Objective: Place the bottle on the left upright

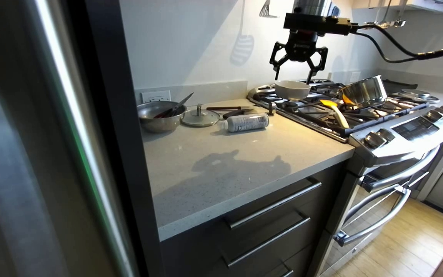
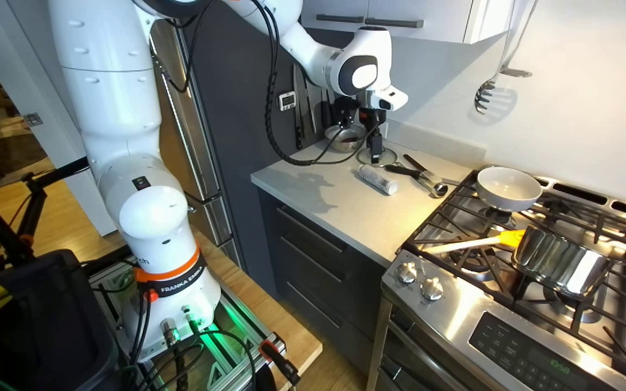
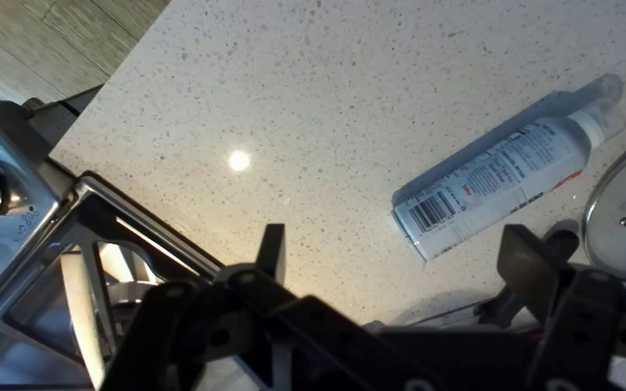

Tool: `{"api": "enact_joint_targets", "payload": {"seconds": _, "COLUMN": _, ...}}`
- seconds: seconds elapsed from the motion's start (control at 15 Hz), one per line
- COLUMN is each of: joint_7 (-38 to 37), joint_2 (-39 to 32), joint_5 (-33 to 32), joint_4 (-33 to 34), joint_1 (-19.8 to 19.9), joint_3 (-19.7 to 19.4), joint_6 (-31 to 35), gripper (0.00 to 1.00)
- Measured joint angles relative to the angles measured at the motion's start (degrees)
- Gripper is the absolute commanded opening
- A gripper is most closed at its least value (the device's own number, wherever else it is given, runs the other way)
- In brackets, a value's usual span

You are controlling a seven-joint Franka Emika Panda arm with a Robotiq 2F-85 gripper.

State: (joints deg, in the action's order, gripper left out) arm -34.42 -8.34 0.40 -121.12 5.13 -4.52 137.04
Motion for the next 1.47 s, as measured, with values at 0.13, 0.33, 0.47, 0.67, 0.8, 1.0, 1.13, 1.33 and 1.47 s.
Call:
{"api": "enact_joint_targets", "payload": {"seconds": 0.13, "joint_7": -0.91, "joint_2": -0.3, "joint_5": 0.72, "joint_4": 0.04, "joint_1": 0.0, "joint_3": -0.07, "joint_6": 0.1, "gripper": 1.0}}
{"api": "enact_joint_targets", "payload": {"seconds": 0.33, "joint_7": -9.61, "joint_2": -2.3, "joint_5": 0.93, "joint_4": 0.28, "joint_1": -0.4, "joint_3": -0.48, "joint_6": 3.5, "gripper": 1.0}}
{"api": "enact_joint_targets", "payload": {"seconds": 0.47, "joint_7": -15.56, "joint_2": -4.49, "joint_5": 1.36, "joint_4": 1.15, "joint_1": -0.98, "joint_3": -0.68, "joint_6": 5.74, "gripper": 1.0}}
{"api": "enact_joint_targets", "payload": {"seconds": 0.67, "joint_7": -24.18, "joint_2": -8.41, "joint_5": 2.55, "joint_4": 3.85, "joint_1": -1.98, "joint_3": -0.98, "joint_6": 6.84, "gripper": 1.0}}
{"api": "enact_joint_targets", "payload": {"seconds": 0.8, "joint_7": -28.47, "joint_2": -11.43, "joint_5": 4.62, "joint_4": 6.35, "joint_1": -2.55, "joint_3": -1.02, "joint_6": 6.93, "gripper": 1.0}}
{"api": "enact_joint_targets", "payload": {"seconds": 1.0, "joint_7": -31.34, "joint_2": -15.94, "joint_5": 7.75, "joint_4": 10.37, "joint_1": -3.0, "joint_3": -0.93, "joint_6": 7.67, "gripper": 1.0}}
{"api": "enact_joint_targets", "payload": {"seconds": 1.13, "joint_7": -31.82, "joint_2": -17.53, "joint_5": 8.21, "joint_4": 11.87, "joint_1": -3.01, "joint_3": -0.91, "joint_6": 7.74, "gripper": 1.0}}
{"api": "enact_joint_targets", "payload": {"seconds": 1.33, "joint_7": -31.93, "joint_2": -17.82, "joint_5": 8.36, "joint_4": 12.39, "joint_1": -3.01, "joint_3": -0.91, "joint_6": 7.74, "gripper": 1.0}}
{"api": "enact_joint_targets", "payload": {"seconds": 1.47, "joint_7": -31.91, "joint_2": -17.84, "joint_5": 8.36, "joint_4": 12.5, "joint_1": -3.02, "joint_3": -0.99, "joint_6": 7.74, "gripper": 1.0}}
